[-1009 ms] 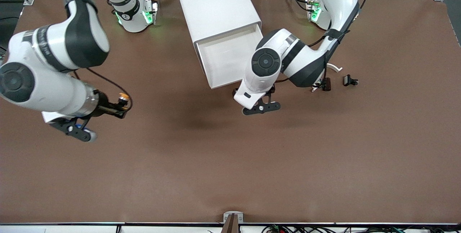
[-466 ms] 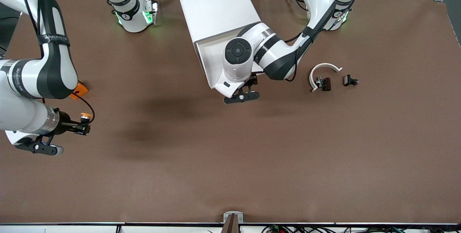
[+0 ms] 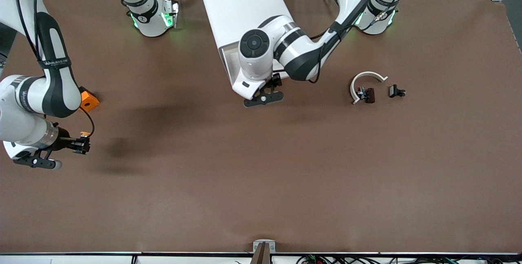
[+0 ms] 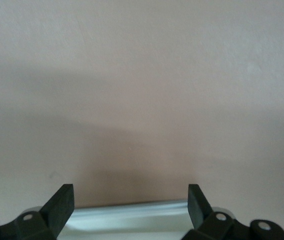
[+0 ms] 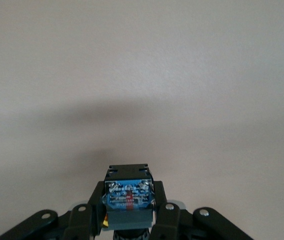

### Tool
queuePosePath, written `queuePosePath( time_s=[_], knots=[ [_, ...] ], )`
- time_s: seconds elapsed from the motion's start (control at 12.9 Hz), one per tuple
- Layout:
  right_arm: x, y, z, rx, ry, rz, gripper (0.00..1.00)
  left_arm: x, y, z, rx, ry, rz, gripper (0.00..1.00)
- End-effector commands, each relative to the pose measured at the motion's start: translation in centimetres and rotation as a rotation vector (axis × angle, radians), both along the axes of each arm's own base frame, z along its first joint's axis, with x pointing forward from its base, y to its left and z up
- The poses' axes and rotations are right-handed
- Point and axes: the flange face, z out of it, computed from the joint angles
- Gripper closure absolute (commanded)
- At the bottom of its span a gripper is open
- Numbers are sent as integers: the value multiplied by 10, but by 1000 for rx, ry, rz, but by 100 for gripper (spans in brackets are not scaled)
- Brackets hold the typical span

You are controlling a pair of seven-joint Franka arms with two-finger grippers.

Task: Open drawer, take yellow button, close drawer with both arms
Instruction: 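Shut the drawer with the left gripper while the right gripper holds the button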

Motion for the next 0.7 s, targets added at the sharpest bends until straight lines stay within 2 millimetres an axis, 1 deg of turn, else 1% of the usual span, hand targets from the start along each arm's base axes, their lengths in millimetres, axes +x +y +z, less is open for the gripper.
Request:
queuePosePath(
  time_s=[0.0,0.16,0.31,0.62],
  knots=[
    [-19,-16,-12,-3,-15,27,100,-33,-24,11,0,-15,8,0],
    [-32,-16,-34,-6,-40,49,100,-49,-36,15,-11,-3,4,0],
    [-37,-26,-42,-6,-53,56,100,-61,-43,18,-19,6,2,0],
    [-39,-32,-57,-8,-63,63,100,-79,-54,21,-35,46,10,0]
  ],
)
